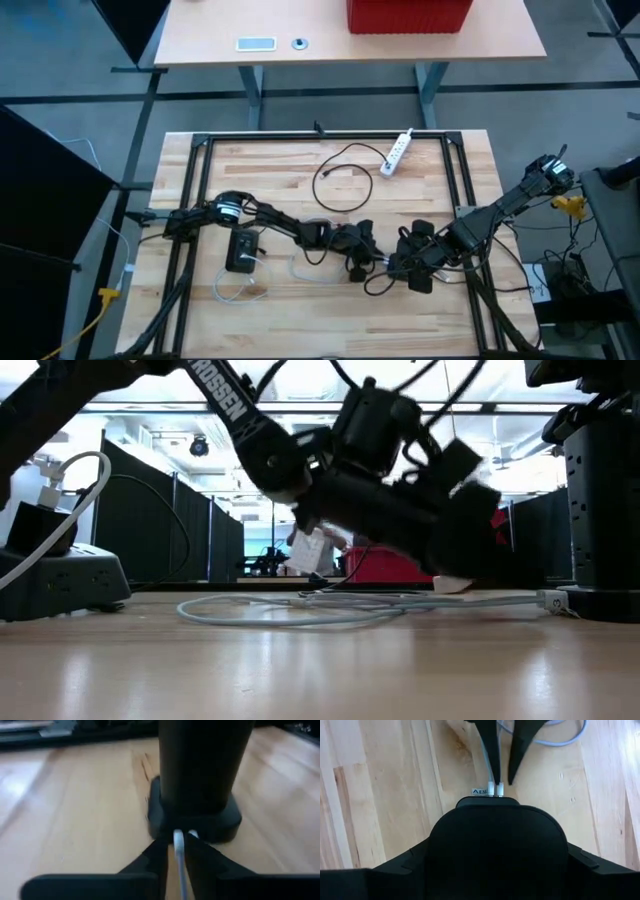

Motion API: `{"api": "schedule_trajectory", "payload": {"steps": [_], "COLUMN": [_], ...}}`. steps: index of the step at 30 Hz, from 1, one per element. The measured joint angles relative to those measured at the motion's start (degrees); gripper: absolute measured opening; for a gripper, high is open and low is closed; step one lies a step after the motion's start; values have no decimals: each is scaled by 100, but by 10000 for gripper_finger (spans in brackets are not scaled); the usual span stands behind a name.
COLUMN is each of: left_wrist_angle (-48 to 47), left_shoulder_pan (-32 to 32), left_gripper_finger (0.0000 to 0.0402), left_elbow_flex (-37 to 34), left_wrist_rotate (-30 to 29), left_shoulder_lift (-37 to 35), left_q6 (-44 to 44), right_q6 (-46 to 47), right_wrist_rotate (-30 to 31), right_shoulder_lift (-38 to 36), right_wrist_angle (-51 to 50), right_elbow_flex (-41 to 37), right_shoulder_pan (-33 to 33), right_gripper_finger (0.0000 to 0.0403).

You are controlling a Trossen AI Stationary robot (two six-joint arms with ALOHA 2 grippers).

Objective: Insert USB
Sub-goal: Insert the white charger cable into the right black outlet extension

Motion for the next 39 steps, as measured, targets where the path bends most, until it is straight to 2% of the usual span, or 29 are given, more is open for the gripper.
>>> {"api": "schedule_trajectory", "payload": {"steps": [7,12,19,28,39], "left_wrist_angle": [-851,-900,-817,-768,-535], "left_shoulder_pan": [2,-122,-168,-168,-168], "left_gripper_finger": [126,138,108,6,1], "left_elbow_flex": [-39,-117,-116,-116,-116], "left_wrist_rotate": [-19,-5,3,-99,-191], "left_shoulder_lift": [-474,-449,-323,-185,-174], "left_q6": [470,450,242,234,311], "right_q6": [2,8,24,35,41], "right_wrist_rotate": [35,40,60,61,61], "right_shoulder_lift": [0,0,0,2,2], "right_wrist_angle": [8,25,55,56,60], "right_elbow_flex": [-4,-9,-13,-13,-13], "right_shoulder_pan": [0,0,0,0,0], "right_gripper_finger": [261,261,261,261,261]}}
